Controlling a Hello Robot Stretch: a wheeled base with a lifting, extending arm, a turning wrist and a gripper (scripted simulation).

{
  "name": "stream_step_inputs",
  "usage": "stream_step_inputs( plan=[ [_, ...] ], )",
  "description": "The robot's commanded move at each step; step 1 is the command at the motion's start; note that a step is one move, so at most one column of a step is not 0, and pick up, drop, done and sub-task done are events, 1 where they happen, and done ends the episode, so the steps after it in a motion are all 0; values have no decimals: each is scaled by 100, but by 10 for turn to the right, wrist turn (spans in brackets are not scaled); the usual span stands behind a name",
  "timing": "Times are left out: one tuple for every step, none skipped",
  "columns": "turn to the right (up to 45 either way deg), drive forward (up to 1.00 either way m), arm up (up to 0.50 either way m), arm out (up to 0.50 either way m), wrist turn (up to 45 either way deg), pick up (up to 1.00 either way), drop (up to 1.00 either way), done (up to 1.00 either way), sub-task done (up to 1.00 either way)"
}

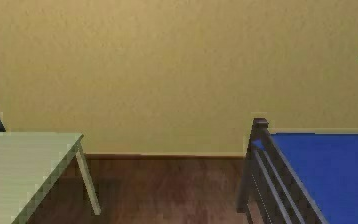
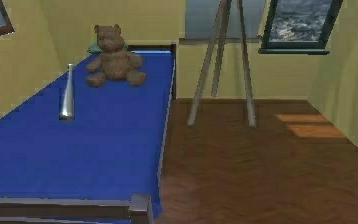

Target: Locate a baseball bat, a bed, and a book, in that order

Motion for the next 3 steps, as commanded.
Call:
stream_step_inputs(
  plan=[
    [150, 0, 0, 0, 0, 0, 0, 0, 0],
    [0, 45, 0, 0, 0, 0, 0, 0, 0],
    [450, 0, 0, 0, 0, 0, 0, 0, 0]
  ],
)
